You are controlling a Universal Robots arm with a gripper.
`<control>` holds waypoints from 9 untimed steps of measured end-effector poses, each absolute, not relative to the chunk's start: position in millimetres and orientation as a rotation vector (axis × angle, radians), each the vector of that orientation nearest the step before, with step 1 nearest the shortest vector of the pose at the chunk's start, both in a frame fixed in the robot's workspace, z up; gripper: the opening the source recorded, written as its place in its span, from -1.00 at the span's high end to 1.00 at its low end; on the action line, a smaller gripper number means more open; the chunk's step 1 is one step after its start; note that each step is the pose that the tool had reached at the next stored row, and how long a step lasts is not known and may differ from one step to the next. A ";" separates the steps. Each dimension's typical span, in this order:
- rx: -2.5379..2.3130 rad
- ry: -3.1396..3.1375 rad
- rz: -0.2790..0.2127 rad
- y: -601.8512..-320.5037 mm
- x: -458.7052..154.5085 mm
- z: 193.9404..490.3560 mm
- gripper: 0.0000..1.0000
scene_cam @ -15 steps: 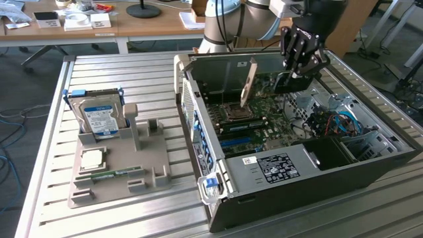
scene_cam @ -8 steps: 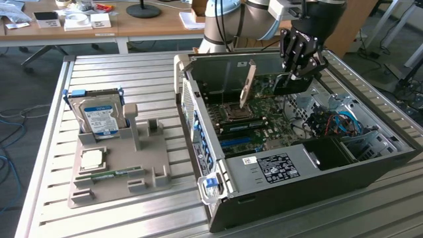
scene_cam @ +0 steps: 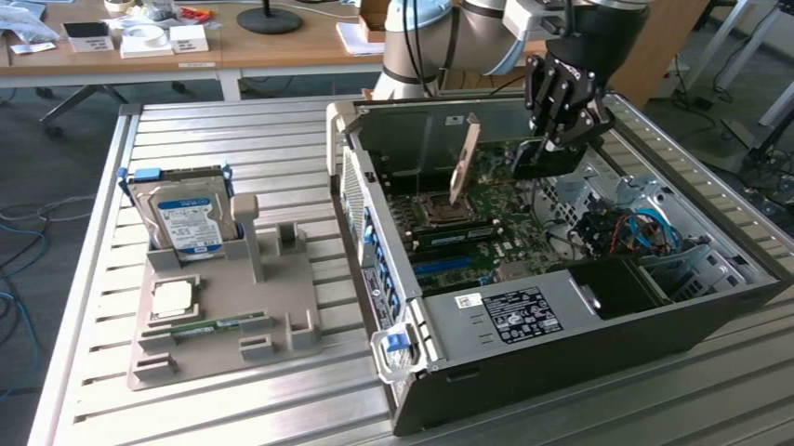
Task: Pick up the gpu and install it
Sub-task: 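Insert the gpu into the slot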
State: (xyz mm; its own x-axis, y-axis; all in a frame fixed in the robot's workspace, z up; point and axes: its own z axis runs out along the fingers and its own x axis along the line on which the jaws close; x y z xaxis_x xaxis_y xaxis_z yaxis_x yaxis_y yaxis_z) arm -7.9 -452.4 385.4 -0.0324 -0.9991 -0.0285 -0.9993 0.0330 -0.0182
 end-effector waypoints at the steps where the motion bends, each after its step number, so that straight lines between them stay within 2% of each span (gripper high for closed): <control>1: -2.162 2.234 0.010 -452.4 -7.9 384.5 0.47; 9: -2.162 2.234 0.010 -452.4 -7.9 382.1 0.47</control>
